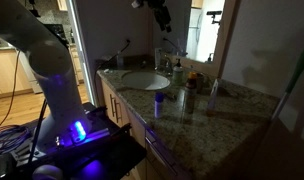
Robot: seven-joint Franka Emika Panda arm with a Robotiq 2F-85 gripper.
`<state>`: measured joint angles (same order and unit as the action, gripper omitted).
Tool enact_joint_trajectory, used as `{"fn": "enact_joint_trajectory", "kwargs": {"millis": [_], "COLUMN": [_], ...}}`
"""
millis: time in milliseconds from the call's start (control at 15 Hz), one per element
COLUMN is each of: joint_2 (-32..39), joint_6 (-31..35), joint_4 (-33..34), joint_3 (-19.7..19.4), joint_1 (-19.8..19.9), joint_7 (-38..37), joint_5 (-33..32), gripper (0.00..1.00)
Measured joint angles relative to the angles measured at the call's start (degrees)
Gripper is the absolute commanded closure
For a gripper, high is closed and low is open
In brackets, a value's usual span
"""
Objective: Remove the toothbrush from the silver cup
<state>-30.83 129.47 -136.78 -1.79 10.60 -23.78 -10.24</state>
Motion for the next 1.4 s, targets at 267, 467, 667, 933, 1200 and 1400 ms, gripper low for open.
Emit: {"fn": "enact_joint_trajectory", "kwargs": {"millis": [267, 467, 667, 933, 1200, 1400], "joint_2": [7.46, 16.84, 21.16, 23.2, 31.99, 35.89], "joint_6": [-6.69, -12.42, -13.52, -17.33, -21.16, -22.31], "joint_4": [7.0, 15.65, 19.37, 19.67, 24.6, 27.79], "joint_3": [-3.18, -6.9, -7.38, -7.63, -8.05, -8.05], "joint_1": [2.82, 3.27, 3.1, 2.73, 2.37, 1.99], "joint_7": [0.1, 3.08, 3.55, 8.33, 14.01, 13.9], "joint_5": [0.11, 4.0, 4.96, 6.37, 10.05, 10.71], "gripper": [0.0, 0.0, 0.0, 0.0, 0.0, 0.0]}}
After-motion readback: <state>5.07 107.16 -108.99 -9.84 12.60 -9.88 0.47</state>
